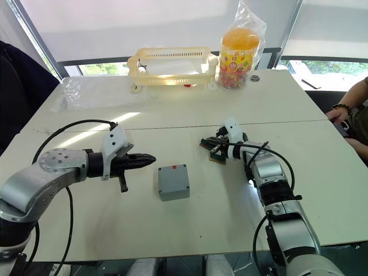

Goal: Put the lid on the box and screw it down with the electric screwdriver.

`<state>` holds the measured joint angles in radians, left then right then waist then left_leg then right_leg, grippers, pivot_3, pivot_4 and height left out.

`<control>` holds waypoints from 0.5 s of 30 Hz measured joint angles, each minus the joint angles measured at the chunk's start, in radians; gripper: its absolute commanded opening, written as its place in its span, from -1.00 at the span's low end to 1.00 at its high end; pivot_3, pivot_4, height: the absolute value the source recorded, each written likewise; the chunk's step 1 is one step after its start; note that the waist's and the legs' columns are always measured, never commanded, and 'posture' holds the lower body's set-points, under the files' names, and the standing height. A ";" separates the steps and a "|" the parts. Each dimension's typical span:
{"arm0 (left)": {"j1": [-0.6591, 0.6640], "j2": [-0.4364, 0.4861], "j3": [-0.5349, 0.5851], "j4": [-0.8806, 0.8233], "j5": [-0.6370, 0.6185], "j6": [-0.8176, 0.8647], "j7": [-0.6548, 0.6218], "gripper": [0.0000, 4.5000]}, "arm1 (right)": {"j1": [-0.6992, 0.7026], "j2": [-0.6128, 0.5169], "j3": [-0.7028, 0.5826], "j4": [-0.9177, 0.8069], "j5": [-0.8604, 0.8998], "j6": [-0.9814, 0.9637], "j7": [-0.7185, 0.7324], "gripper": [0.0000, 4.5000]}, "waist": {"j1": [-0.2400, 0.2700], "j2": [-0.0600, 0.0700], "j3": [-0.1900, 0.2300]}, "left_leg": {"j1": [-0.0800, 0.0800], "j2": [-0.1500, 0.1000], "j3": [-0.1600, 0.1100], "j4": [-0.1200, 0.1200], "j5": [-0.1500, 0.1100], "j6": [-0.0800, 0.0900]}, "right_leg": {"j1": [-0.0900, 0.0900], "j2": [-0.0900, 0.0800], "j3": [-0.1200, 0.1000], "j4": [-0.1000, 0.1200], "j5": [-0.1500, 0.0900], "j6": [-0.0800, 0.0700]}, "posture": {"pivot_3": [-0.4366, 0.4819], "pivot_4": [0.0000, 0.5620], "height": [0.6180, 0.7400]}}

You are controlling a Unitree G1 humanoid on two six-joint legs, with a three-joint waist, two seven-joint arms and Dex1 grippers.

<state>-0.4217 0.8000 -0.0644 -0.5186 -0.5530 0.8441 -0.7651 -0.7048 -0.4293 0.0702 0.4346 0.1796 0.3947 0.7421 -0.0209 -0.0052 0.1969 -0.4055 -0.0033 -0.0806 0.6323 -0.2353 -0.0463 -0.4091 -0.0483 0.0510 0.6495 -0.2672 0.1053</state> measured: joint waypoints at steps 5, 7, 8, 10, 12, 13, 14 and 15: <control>0.027 0.000 0.000 0.007 0.008 -0.017 -0.003 -1.00 | 0.000 0.000 -0.012 -0.010 0.002 0.003 -0.002 -0.98 | 0.000 0.000 0.000 | 0.000 0.000 0.000 0.000 0.000 0.000 | 0.000 0.000 0.000 0.000 0.000 0.000 | -0.05 -0.47 1.00; 0.028 0.000 0.000 0.009 0.012 -0.028 -0.005 -1.00 | 0.000 0.000 -0.019 -0.028 0.006 0.007 -0.002 -0.98 | 0.000 0.000 0.000 | 0.000 0.000 0.000 0.000 0.000 0.000 | 0.000 0.000 0.000 0.000 0.000 0.000 | -0.05 -0.47 1.00; 0.028 0.000 0.000 0.009 0.014 -0.031 -0.007 -1.00 | 0.000 0.000 -0.023 -0.036 0.010 0.011 -0.002 -0.98 | 0.000 0.000 0.000 | 0.000 0.000 0.000 0.000 0.000 0.000 | 0.000 0.000 0.000 0.000 0.000 0.000 | -0.05 -0.47 1.00; 0.033 -0.001 0.000 0.015 0.020 -0.040 -0.012 -1.00 | 0.000 0.000 -0.030 -0.048 0.019 0.014 -0.003 -0.98 | 0.000 0.000 0.000 | 0.000 0.000 0.000 0.000 0.000 0.000 | 0.000 0.000 0.000 0.000 0.000 0.000 | -0.05 -0.47 1.00; 0.036 -0.007 -0.001 0.024 0.023 -0.047 -0.014 -1.00 | 0.000 0.000 -0.039 -0.049 0.022 0.016 -0.006 -0.98 | 0.000 0.000 0.000 | 0.000 0.000 0.000 0.000 0.000 0.000 | 0.000 0.000 0.000 0.000 0.000 0.000 | -0.05 -0.47 1.00; 0.037 -0.009 -0.001 0.028 0.023 -0.047 -0.016 -1.00 | 0.000 0.000 -0.040 -0.051 0.023 0.017 -0.008 -0.98 | 0.000 0.000 0.000 | 0.000 0.000 0.000 0.000 0.000 0.000 | 0.000 0.000 0.000 0.000 0.000 0.000 | -0.05 -0.47 1.00; 0.037 -0.012 -0.001 0.028 0.025 -0.047 -0.017 -1.00 | 0.001 0.000 -0.042 -0.056 0.023 0.020 -0.010 -0.98 | 0.000 0.000 0.000 | 0.000 0.000 0.000 0.000 0.000 0.000 | 0.000 0.000 0.000 0.000 0.000 0.000 | -0.05 -0.47 1.00; 0.037 -0.014 -0.001 0.028 0.027 -0.048 -0.018 -1.00 | 0.001 0.000 -0.044 -0.062 0.025 0.023 -0.010 -0.98 | 0.000 0.000 0.000 | 0.000 0.000 0.000 0.000 0.000 0.000 | 0.000 0.000 0.000 0.000 0.000 0.000 | -0.05 -0.47 1.00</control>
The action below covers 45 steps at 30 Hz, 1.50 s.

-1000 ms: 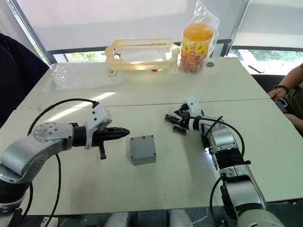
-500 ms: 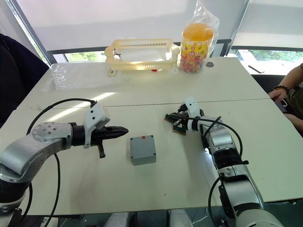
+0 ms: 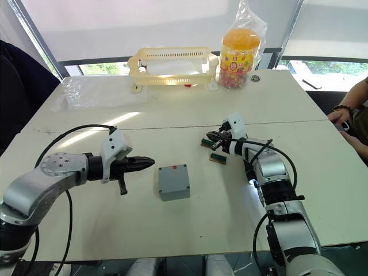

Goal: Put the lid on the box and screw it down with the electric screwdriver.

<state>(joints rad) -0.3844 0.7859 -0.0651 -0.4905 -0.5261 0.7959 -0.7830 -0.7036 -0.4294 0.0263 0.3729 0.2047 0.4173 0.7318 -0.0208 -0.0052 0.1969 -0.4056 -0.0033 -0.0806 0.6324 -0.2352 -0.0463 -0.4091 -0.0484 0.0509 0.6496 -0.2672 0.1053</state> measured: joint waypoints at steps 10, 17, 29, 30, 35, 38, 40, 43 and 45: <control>0.073 0.076 0.072 -0.013 -0.031 -0.006 -0.083 -1.00 | 0.160 -0.047 -0.060 -0.455 0.182 0.107 0.087 -0.98 | 0.000 0.000 0.000 | 0.000 0.000 -0.001 -0.001 0.000 0.000 | 0.000 0.000 0.000 0.000 0.000 0.000 | -0.05 -0.47 1.00; 0.100 0.107 0.108 -0.029 -0.050 -0.021 -0.118 -1.00 | 0.272 -0.054 -0.017 -0.657 0.285 0.200 0.106 -0.98 | 0.001 0.000 0.000 | 0.001 0.000 0.000 0.000 0.000 0.000 | 0.001 0.000 0.000 0.000 0.000 0.000 | -0.05 -0.47 1.00; 0.113 0.105 0.108 -0.062 -0.074 -0.017 -0.102 -1.00 | 0.318 -0.056 0.079 -0.669 0.242 0.148 0.104 -0.98 | 0.002 0.000 0.000 | 0.001 0.000 0.000 0.000 0.000 0.000 | 0.001 0.000 0.000 0.000 0.000 0.000 | -0.05 -0.47 1.00; 0.113 0.105 0.108 -0.062 -0.074 -0.017 -0.100 -1.00 | 0.320 -0.057 0.079 -0.662 0.239 0.142 0.107 -0.98 | 0.002 0.000 0.000 | 0.001 0.000 0.000 0.000 0.000 0.000 | 0.001 0.000 0.000 0.000 0.000 0.000 | -0.05 -0.47 1.00; 0.113 0.105 0.108 -0.063 -0.075 -0.017 -0.091 -1.00 | 0.322 -0.058 0.084 -0.642 0.226 0.134 0.111 -0.98 | 0.002 0.000 0.000 | 0.001 0.000 0.000 0.000 0.000 0.000 | 0.001 0.000 0.000 0.000 0.000 0.000 | -0.05 -0.47 1.00; 0.113 0.105 0.108 -0.063 -0.075 -0.016 -0.088 -1.00 | 0.322 -0.059 0.087 -0.639 0.214 0.125 0.115 -0.98 | 0.002 0.000 0.000 | 0.001 0.000 0.000 0.000 0.000 0.000 | 0.001 0.000 0.000 0.000 0.000 0.000 | -0.05 -0.47 1.00; 0.113 0.105 0.108 -0.063 -0.075 -0.017 -0.087 -1.00 | 0.323 -0.059 0.087 -0.633 0.209 0.120 0.118 -0.98 | 0.002 0.000 0.000 | 0.001 0.000 0.000 0.000 0.000 0.000 | 0.001 0.000 0.000 0.000 0.000 0.000 | -0.05 -0.47 1.00; 0.113 0.105 0.108 -0.063 -0.075 -0.016 -0.087 -1.00 | 0.330 -0.059 0.089 -0.625 0.201 0.117 0.121 -0.98 | 0.002 0.000 0.000 | 0.001 0.000 0.000 0.000 0.000 0.000 | 0.001 0.000 0.000 0.000 0.000 0.000 | -0.05 -0.47 1.00; 0.113 0.105 0.108 -0.063 -0.075 -0.016 -0.087 -1.00 | 0.333 -0.059 0.091 -0.619 0.198 0.117 0.122 -0.98 | 0.002 0.000 0.000 | 0.001 0.000 0.000 0.000 0.000 0.000 | 0.001 0.000 0.000 0.000 0.000 0.000 | -0.05 -0.47 1.00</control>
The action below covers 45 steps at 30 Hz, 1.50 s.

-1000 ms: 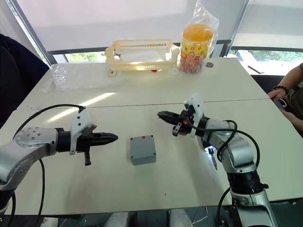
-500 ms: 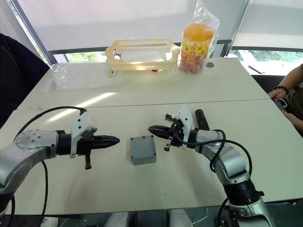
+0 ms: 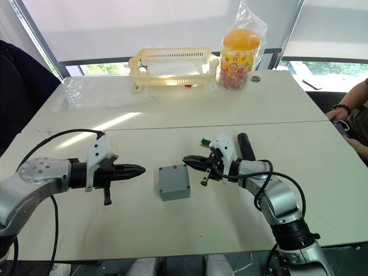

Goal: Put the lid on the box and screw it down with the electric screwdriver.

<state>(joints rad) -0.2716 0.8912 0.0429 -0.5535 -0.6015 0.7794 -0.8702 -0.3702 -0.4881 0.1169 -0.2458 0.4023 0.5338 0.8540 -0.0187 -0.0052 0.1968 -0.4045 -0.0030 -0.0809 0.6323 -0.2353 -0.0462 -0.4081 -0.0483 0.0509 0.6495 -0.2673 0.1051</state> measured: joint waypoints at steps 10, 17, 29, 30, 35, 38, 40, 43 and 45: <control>0.002 0.000 0.000 -0.009 0.000 0.001 0.000 -1.00 | -0.001 0.004 0.024 0.037 -0.021 -0.023 0.007 -0.98 | 0.000 0.000 0.000 | 0.000 0.000 0.000 0.000 0.000 0.000 | 0.000 0.000 0.000 0.000 0.000 0.000 | -0.05 -0.47 1.00; 0.002 0.000 0.000 -0.009 0.000 0.002 0.003 -1.00 | -0.005 0.005 0.032 0.057 -0.038 -0.046 0.012 -0.98 | 0.000 0.000 0.000 | 0.000 0.000 0.000 0.000 0.000 0.000 | 0.000 0.000 0.000 0.000 0.000 0.000 | -0.05 -0.47 1.00; -0.002 0.000 -0.001 -0.010 0.000 0.007 0.004 -1.00 | -0.024 0.005 0.056 0.075 -0.061 -0.061 0.032 -0.12 | 0.000 0.000 0.000 | 0.000 0.000 0.000 0.000 0.000 0.000 | 0.000 0.000 0.000 0.000 0.000 0.000 | -0.05 -0.47 1.00; -0.005 0.000 -0.001 -0.010 0.000 0.010 0.003 -1.00 | -0.026 0.005 0.056 0.075 -0.064 -0.061 0.032 0.11 | 0.000 0.000 0.000 | 0.000 0.000 0.000 0.000 0.000 0.000 | 0.000 0.000 0.000 0.000 0.000 0.000 | -0.05 -0.47 1.00; -0.011 0.000 -0.002 -0.010 -0.010 0.021 -0.002 -1.00 | -0.036 -0.005 0.037 0.074 -0.058 -0.058 0.037 0.79 | 0.001 0.000 0.000 | 0.000 0.000 0.000 0.000 0.000 0.000 | 0.000 0.000 0.000 0.000 0.000 0.000 | -0.05 -0.47 1.00; -0.032 -0.001 -0.003 -0.009 -0.025 0.029 -0.006 -1.00 | -0.036 -0.043 -0.011 0.041 -0.025 -0.015 0.028 0.79 | 0.003 0.000 0.000 | 0.000 0.000 0.000 0.000 0.000 0.000 | 0.000 0.000 0.000 0.000 0.000 0.000 | -0.05 -0.47 1.00; -0.060 -0.001 -0.003 -0.008 -0.042 0.040 -0.012 -1.00 | -0.037 -0.069 -0.077 0.002 0.021 0.049 0.011 0.79 | 0.005 0.000 0.000 | 0.000 0.000 0.000 0.000 0.000 0.000 | 0.000 0.000 0.000 0.000 0.000 0.000 | -0.05 -0.47 1.00; -0.096 0.004 -0.004 -0.010 -0.067 0.049 -0.038 -1.00 | -0.060 -0.135 -0.191 -0.041 0.126 0.198 -0.018 0.90 | 0.004 0.000 0.000 | 0.000 0.000 0.000 0.000 0.000 0.000 | 0.000 0.000 0.000 0.000 0.000 0.000 | -0.05 -0.47 1.00; -0.112 0.018 -0.021 -0.019 -0.078 0.054 -0.063 -1.00 | -0.083 -0.193 -0.253 -0.050 0.169 0.287 -0.040 0.90 | 0.003 0.000 0.000 | 0.000 0.000 0.000 0.000 0.000 0.000 | 0.000 0.000 0.000 0.000 0.000 0.000 | -0.05 -0.47 1.00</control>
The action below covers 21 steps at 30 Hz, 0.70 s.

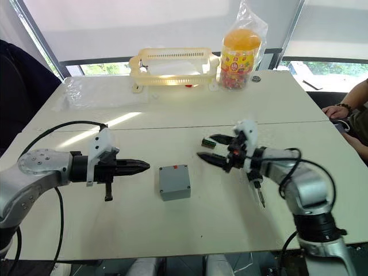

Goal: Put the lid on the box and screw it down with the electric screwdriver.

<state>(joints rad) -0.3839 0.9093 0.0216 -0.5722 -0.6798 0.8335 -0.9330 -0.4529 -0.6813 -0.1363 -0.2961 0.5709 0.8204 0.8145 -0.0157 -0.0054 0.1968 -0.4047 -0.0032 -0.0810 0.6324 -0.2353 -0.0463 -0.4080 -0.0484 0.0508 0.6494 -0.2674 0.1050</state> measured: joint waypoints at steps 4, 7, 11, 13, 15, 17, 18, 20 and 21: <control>-0.029 0.028 -0.053 -0.043 -0.009 0.001 -0.071 -1.00 | -0.041 -0.231 -0.050 0.029 0.008 0.226 -0.033 0.90 | 0.001 0.000 0.000 | -0.001 0.000 0.001 0.000 0.000 0.000 | -0.001 0.000 0.000 -0.001 0.000 0.000 | -0.05 -0.47 1.00; -0.053 0.024 -0.084 -0.062 -0.007 -0.010 -0.087 -1.00 | -0.099 -0.355 -0.014 0.079 0.035 0.433 -0.027 0.90 | -0.002 0.001 0.000 | 0.000 0.000 0.002 0.000 0.000 0.000 | -0.001 0.000 0.001 0.000 0.000 -0.001 | -0.05 -0.47 1.00; -0.038 0.027 -0.128 -0.097 0.019 -0.044 -0.110 -1.00 | -0.195 -0.445 0.092 0.163 0.081 0.693 0.013 0.90 | -0.008 0.001 0.000 | 0.000 0.001 0.003 0.000 0.000 0.001 | -0.001 0.000 0.002 -0.001 -0.001 -0.002 | -0.05 -0.47 1.00; -0.022 0.028 -0.159 -0.110 0.045 -0.067 -0.110 -1.00 | -0.237 -0.444 0.150 0.217 0.094 0.754 0.013 0.90 | -0.006 0.001 0.000 | 0.000 0.001 0.003 0.000 0.000 0.001 | -0.001 0.001 0.002 -0.001 -0.001 -0.002 | -0.05 -0.47 1.00; -0.011 0.027 -0.181 -0.111 0.073 -0.082 -0.107 -1.00 | -0.276 -0.443 0.209 0.290 0.126 0.781 0.005 0.90 | -0.004 0.000 0.000 | -0.001 0.001 0.003 0.000 0.000 0.001 | -0.001 0.000 0.002 -0.001 -0.001 -0.002 | -0.05 -0.47 1.00; -0.009 0.016 -0.198 -0.112 0.084 -0.086 -0.098 -1.00 | -0.313 -0.438 0.264 0.351 0.143 0.787 -0.016 0.90 | -0.002 0.000 0.000 | -0.001 0.000 0.003 0.001 0.000 0.001 | -0.001 0.000 0.002 -0.001 -0.001 -0.001 | -0.05 -0.47 1.00; -0.004 0.003 -0.202 -0.116 0.085 -0.086 -0.089 -1.00 | -0.335 -0.436 0.303 0.378 0.149 0.788 -0.029 0.90 | -0.001 0.000 0.000 | -0.002 0.000 0.003 0.001 0.000 0.001 | -0.001 0.000 0.002 -0.002 -0.001 -0.001 | -0.05 -0.47 1.00; 0.003 -0.015 -0.206 -0.123 0.085 -0.086 -0.076 -1.00 | -0.360 -0.432 0.352 0.415 0.156 0.788 -0.048 0.90 | -0.001 0.000 0.001 | -0.002 0.000 0.003 0.001 0.000 0.001 | -0.002 0.000 0.002 -0.002 -0.001 -0.001 | -0.05 -0.47 1.00; 0.006 -0.021 -0.206 -0.127 0.085 -0.085 -0.065 -1.00 | -0.374 -0.425 0.377 0.435 0.157 0.788 -0.058 0.90 | -0.002 0.000 0.001 | -0.002 0.000 0.003 0.001 0.000 0.001 | -0.002 0.000 0.002 -0.002 -0.001 -0.001 | -0.05 -0.47 1.00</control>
<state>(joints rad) -0.3783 0.8883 -0.1847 -0.6992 -0.5951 0.7480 -0.9976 -0.8273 -1.1063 0.2406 0.1393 0.7277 1.6081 0.7566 -0.0173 -0.0055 0.1974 -0.4068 -0.0028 -0.0781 0.6332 -0.2355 -0.0457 -0.4098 -0.0483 0.0525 0.6476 -0.2681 0.1039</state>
